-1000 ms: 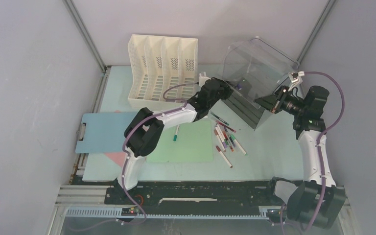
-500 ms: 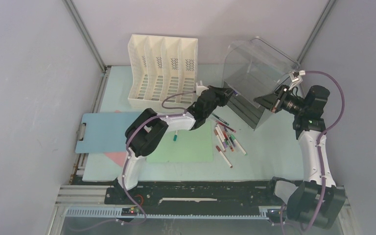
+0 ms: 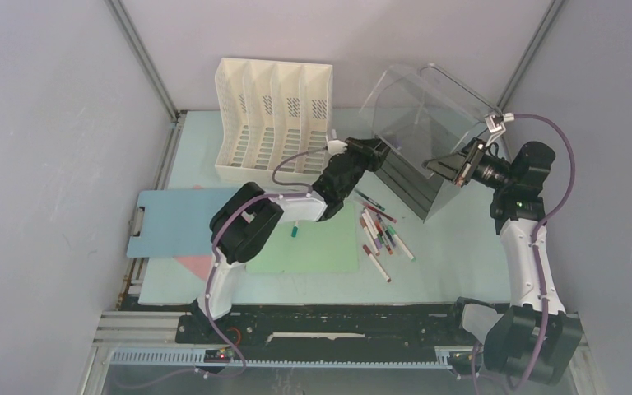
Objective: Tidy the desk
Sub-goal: Place the stationery in the drawer.
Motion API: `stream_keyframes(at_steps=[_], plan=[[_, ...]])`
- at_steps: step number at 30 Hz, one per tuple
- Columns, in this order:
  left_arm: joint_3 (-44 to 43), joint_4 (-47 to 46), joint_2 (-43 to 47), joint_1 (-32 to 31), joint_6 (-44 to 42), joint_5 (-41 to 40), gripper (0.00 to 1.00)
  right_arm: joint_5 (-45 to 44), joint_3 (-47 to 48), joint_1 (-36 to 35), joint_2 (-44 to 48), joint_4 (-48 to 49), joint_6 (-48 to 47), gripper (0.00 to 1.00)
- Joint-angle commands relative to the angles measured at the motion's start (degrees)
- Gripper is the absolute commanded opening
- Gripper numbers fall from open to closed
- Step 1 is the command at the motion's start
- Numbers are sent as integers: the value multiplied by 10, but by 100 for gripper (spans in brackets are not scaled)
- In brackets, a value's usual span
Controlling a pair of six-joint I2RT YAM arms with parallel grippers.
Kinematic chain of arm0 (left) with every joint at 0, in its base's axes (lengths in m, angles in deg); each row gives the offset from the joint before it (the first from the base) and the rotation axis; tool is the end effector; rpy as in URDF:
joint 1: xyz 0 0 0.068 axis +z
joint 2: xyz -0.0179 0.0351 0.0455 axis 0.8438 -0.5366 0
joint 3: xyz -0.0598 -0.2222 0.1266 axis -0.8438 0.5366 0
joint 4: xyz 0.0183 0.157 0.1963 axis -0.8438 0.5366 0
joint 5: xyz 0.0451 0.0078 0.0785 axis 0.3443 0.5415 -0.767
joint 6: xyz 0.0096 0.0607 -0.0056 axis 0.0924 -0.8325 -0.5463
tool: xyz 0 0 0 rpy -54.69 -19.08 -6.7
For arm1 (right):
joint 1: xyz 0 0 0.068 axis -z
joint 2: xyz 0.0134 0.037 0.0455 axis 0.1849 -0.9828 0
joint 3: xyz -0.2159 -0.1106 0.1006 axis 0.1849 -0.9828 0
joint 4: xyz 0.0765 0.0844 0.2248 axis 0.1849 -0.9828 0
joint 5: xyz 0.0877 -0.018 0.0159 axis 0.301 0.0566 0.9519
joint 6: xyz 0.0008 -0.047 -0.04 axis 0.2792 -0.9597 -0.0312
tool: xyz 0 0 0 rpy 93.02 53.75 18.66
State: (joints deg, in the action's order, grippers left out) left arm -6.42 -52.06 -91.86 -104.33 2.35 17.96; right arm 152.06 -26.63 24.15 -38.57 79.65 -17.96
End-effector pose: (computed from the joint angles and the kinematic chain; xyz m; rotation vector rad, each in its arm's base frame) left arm 0.3362 -0.3415 0.2162 -0.8712 1.5039 -1.7318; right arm 0.2380 -0.0127 0.3437 -0.2324 1.7295 1.2441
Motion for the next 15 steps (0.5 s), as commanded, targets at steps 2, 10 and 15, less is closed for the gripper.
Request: stream_keyframes(at_steps=[2,10,15], plan=[[-63,-25,-22,5,-8,15,1,78,21,-23,15,35,53,16],[-146,32,-76,5,8,33,11,78,21,-25,14,29,47,16],[-142,75,-70,5,7,41,41,76,21,-25,14,24,41,16]])
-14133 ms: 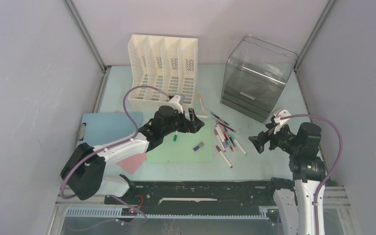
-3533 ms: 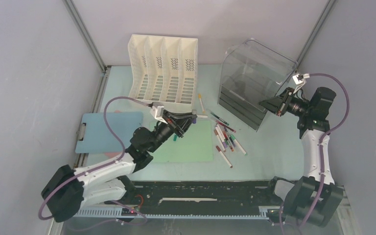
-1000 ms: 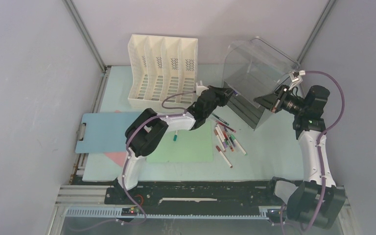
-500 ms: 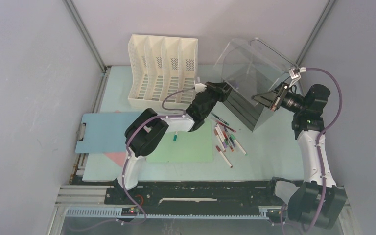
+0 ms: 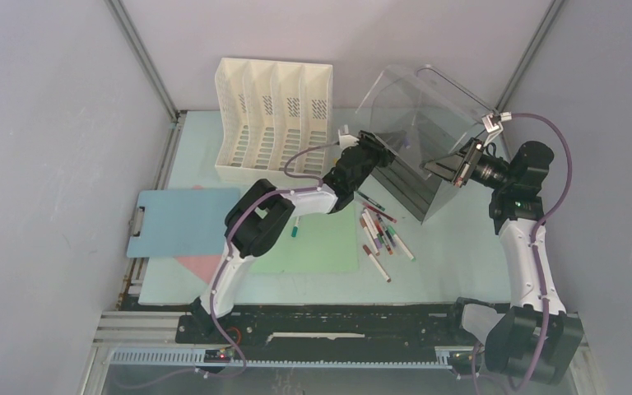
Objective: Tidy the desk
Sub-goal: Place the stationery in the drawer.
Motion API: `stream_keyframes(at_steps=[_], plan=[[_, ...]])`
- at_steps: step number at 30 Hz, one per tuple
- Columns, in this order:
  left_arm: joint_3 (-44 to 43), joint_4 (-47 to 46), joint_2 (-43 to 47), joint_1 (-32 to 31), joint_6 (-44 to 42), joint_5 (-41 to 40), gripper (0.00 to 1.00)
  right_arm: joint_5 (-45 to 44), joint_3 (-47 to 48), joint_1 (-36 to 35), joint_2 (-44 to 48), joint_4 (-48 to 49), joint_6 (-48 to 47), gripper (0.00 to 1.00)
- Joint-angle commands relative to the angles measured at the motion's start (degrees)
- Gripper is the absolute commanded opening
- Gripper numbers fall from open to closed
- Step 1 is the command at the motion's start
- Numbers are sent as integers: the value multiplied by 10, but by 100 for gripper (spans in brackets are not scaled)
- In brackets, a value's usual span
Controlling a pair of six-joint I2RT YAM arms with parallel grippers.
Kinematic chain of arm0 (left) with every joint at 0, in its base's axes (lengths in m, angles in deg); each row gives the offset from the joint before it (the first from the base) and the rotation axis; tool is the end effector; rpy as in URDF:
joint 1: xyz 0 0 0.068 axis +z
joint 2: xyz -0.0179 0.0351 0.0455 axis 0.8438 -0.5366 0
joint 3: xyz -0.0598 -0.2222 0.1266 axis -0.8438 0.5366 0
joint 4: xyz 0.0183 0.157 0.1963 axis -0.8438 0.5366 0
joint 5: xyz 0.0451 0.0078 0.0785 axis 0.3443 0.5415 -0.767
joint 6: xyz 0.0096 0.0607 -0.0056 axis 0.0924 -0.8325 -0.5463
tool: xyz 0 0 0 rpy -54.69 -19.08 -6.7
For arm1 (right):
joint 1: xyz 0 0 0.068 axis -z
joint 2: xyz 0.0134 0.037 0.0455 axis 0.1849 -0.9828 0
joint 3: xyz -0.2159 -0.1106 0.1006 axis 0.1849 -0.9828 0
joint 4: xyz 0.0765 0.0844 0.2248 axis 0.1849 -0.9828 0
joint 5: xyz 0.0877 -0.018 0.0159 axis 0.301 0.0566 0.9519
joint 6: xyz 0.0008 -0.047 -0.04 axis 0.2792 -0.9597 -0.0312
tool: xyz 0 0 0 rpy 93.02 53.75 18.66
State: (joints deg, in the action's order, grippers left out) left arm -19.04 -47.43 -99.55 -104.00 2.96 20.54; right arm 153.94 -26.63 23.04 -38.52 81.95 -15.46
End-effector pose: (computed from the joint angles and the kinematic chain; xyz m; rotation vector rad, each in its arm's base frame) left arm 0.3629 -0.3686 0.2153 -0.8494 1.5234 -1.7690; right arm 0.2369 -0.0073 0.3476 -0.2712 1.7187 1.2939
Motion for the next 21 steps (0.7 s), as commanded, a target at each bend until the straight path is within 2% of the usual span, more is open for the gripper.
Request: stream_keyframes(at_steps=[1,4,6,7,12,16,21], plan=[[-13,34,10,2,0,16,45,57,21,-14,14,0,14,16],[-7,44,22,2,-12,18,54,57,21,-14,14,-2,11,16],[-7,57,32,2,-26,18,64,57,21,-14,14,-4,9,16],[-7,67,37,2,-33,16,65,56,21,-15,15,-5,7,16],[-20,125,50,2,-49,14,65,55,21,-15,17,-10,2,16],[-59,231,54,2,-48,21,64,55,21,-14,20,-13,-2,16],[-115,378,63,0,-47,7,58,57,21,-15,21,-15,-2,16]])
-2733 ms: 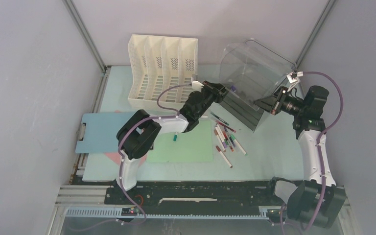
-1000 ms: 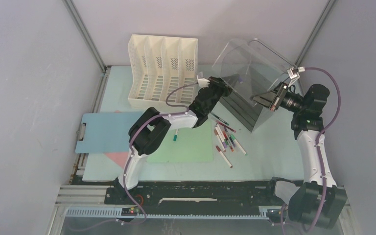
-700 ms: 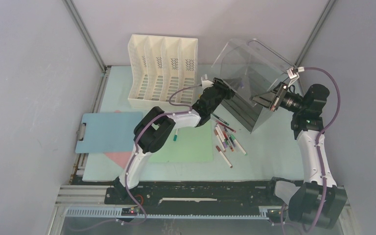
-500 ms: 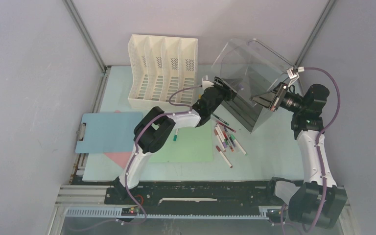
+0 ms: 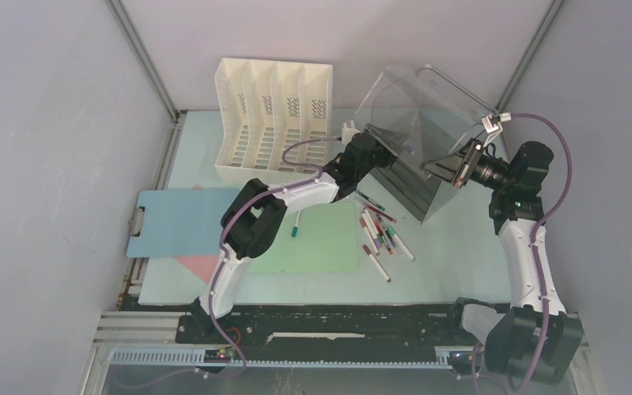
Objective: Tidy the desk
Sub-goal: Place the stationery in the drawer, then pick up the stationery from the center of the board.
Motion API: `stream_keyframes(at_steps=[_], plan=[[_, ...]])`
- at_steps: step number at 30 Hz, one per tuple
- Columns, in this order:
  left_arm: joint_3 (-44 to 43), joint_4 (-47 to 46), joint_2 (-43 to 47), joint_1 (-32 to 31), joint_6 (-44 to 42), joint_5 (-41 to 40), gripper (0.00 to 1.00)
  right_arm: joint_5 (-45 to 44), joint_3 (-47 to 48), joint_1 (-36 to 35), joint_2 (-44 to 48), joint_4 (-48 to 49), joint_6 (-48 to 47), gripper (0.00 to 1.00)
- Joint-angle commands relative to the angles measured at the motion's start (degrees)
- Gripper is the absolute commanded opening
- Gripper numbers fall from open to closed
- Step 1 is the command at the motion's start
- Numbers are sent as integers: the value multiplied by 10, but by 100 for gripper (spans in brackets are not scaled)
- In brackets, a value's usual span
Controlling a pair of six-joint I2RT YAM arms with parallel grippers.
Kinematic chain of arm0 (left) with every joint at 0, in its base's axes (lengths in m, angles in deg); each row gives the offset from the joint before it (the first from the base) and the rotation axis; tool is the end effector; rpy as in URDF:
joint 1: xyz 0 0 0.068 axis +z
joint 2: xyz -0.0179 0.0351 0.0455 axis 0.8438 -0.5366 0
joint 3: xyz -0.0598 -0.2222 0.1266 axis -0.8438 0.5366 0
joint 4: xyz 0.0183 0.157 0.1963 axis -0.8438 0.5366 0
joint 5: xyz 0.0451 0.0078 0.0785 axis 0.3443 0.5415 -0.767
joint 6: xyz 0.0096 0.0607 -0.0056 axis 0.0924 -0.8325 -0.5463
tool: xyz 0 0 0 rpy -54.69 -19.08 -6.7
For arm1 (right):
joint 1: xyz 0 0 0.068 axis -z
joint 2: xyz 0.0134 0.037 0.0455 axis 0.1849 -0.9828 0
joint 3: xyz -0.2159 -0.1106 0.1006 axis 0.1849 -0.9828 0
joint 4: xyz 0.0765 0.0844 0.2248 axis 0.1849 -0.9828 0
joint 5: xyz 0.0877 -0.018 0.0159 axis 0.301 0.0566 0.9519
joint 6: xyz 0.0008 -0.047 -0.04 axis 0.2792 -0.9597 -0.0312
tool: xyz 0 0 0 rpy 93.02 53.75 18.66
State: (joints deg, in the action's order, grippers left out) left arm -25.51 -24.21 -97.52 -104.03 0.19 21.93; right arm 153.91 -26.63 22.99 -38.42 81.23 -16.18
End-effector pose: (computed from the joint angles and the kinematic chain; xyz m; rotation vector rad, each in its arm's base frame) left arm 0.3664 -0.3743 0.2235 -0.8660 1.7975 -1.5432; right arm 0.2365 -0.0070 0.3468 -0.2742 1.7218 1.2906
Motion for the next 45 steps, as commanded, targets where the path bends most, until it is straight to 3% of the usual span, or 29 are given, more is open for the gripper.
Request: stream_keyframes(at_steps=[1,9,19,29,36,42,45], plan=[[-59,166,44,-1,-21,-9,57,57,21,-14,19,-7,5,16],[-55,143,52,-2,-37,-6,55,56,21,-14,21,-13,-3,16],[149,-207,132,7,-213,51,67,53,21,-15,20,-27,-21,16],[358,-361,215,20,-320,115,78,50,21,-16,20,-44,-40,16],[526,-329,309,26,-434,68,82,48,21,-16,23,-59,-58,16],[610,-167,439,26,-550,-22,88,46,21,-16,25,-70,-70,17],[623,-74,483,31,-589,-66,98,45,21,-16,26,-73,-74,17]])
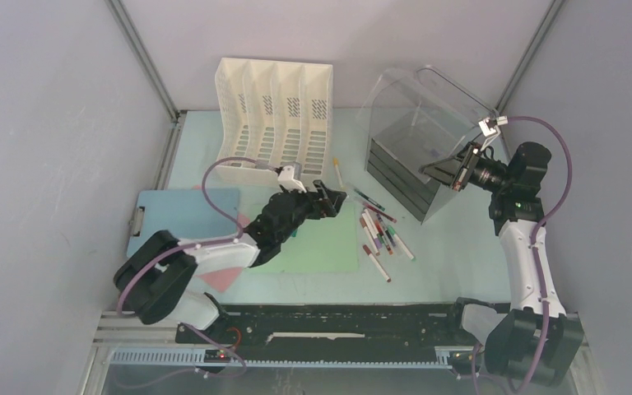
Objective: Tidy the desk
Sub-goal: Pick up the stationery from the center of the board.
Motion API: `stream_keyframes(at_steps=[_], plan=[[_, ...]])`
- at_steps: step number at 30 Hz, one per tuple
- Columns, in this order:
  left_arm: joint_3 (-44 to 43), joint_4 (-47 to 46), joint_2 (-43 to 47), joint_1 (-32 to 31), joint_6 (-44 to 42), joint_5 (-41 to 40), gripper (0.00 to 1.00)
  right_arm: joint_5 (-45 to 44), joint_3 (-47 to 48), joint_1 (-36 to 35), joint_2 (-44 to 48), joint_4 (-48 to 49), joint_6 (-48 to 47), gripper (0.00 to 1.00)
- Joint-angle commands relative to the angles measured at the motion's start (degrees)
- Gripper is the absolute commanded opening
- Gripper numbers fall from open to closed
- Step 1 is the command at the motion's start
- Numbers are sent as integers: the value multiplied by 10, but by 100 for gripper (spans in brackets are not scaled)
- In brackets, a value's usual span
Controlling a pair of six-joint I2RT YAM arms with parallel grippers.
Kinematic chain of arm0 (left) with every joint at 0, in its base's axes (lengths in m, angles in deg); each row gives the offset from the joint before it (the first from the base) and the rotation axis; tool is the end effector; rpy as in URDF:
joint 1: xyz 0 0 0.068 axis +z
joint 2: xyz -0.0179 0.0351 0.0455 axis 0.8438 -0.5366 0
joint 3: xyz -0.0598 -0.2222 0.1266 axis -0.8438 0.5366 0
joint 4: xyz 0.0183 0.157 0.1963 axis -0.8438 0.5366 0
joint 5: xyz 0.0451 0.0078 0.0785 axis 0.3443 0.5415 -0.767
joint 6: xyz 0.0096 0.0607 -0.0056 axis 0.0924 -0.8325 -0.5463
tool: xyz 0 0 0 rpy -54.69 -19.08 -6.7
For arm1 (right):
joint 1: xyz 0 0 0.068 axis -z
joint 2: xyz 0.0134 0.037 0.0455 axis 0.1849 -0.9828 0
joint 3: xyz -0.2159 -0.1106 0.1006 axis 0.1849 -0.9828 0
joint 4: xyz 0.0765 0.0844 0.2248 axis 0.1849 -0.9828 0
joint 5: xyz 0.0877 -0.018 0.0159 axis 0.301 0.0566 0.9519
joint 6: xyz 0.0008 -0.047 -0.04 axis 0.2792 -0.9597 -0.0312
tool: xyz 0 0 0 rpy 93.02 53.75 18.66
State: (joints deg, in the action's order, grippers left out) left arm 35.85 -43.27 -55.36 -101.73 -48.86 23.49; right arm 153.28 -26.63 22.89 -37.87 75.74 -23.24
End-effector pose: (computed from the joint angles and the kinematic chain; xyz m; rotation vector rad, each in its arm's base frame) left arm 0.2281 -0.2123 0.2029 -0.0524 1.8078 -0.9603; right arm 0.2341 -0.0062 0.3402 -0.3086 1.7385 1.2387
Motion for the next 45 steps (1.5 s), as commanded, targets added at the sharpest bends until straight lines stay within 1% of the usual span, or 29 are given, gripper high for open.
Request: stream_keyframes(at_steps=[1,3,6,10,13,14,16,19,21,27,32,36,40,45], plan=[[9,146,71,13,-109,-88,100,51,21,-15,20,-19,-5,17],[0,198,79,32,-127,-85,100,50,21,-15,20,-23,-8,17],[-21,273,74,79,-130,-48,100,49,21,-15,19,-28,-12,17],[-36,303,56,125,-78,-32,100,48,21,-15,18,-33,-18,17],[-58,345,27,136,8,-69,96,46,21,-15,17,-35,-20,17],[-73,378,15,137,45,-96,93,45,21,-15,16,-36,-22,17],[-120,483,-14,136,132,-155,88,45,21,-15,14,-37,-22,17],[-193,591,-61,134,183,-190,86,45,21,-17,11,-37,-23,17],[-227,621,-84,133,201,-198,84,44,21,-18,9,-36,-23,17],[-279,642,-128,132,233,-223,76,42,21,-19,7,-37,-24,17],[-322,662,-165,132,246,-218,74,42,21,-19,4,-38,-24,17],[-342,662,-186,129,253,-215,71,42,21,-19,3,-38,-25,17],[-354,660,-203,126,258,-212,64,42,21,-20,2,-38,-25,17],[-358,658,-223,124,266,-214,59,43,21,-21,1,-38,-25,17]])
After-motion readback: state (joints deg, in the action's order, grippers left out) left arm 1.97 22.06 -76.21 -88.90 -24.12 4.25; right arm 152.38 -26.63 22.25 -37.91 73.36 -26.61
